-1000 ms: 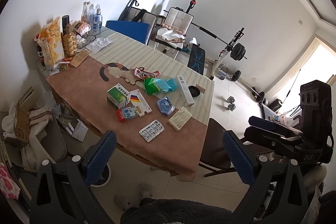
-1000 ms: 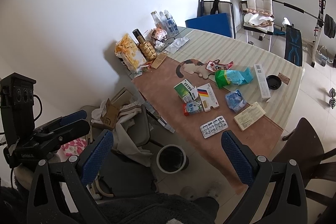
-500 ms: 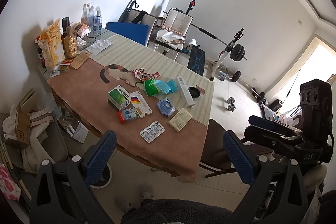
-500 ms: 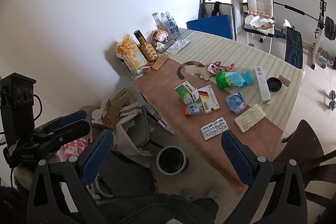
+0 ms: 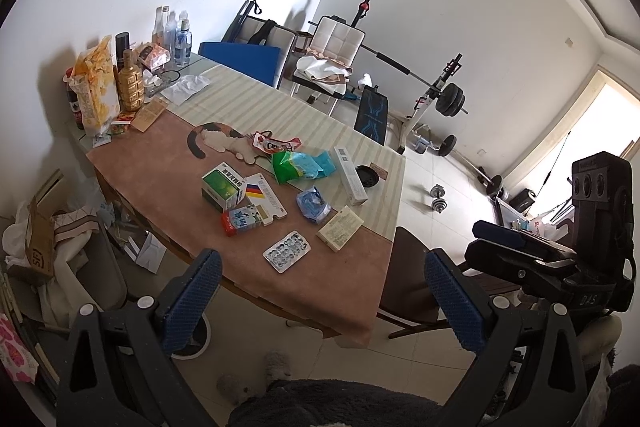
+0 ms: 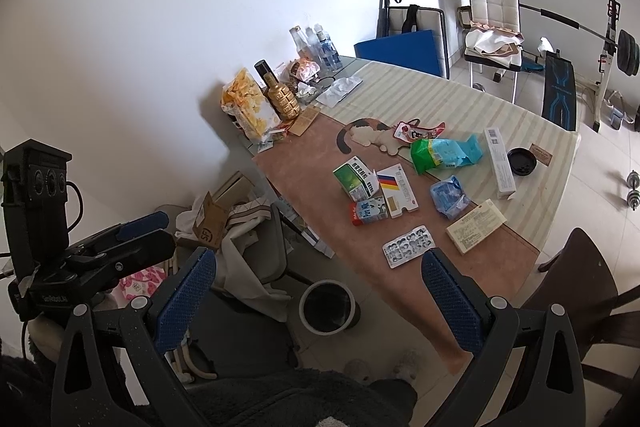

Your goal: Collect trash

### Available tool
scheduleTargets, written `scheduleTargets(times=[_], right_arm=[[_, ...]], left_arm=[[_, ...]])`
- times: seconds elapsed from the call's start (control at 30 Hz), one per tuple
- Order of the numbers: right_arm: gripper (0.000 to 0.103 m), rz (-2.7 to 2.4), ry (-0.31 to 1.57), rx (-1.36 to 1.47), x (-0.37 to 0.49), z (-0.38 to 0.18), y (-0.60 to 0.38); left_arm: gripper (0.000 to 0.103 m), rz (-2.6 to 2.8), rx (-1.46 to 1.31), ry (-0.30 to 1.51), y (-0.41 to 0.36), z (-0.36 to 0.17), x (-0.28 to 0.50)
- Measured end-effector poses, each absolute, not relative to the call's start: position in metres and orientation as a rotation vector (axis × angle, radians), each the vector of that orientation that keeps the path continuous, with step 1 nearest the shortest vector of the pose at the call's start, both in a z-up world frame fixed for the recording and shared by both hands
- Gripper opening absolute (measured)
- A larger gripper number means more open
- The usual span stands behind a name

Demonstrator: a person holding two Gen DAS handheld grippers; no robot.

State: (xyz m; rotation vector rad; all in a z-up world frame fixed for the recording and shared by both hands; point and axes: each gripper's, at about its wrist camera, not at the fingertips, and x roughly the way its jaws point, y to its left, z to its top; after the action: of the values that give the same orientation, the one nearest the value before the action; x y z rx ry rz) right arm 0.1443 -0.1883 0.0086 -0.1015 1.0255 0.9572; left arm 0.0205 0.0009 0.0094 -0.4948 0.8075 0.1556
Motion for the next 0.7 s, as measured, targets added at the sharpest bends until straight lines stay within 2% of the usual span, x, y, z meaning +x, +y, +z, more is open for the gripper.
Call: scheduleTargets(times=[0.7], right_arm=[[0.103, 0.933, 1.021, -0.092, 0.145, 0.006, -0.198]], left_arm=[[0.103, 0.137, -0.479, 0.807, -0.003, 0.003, 0.025]])
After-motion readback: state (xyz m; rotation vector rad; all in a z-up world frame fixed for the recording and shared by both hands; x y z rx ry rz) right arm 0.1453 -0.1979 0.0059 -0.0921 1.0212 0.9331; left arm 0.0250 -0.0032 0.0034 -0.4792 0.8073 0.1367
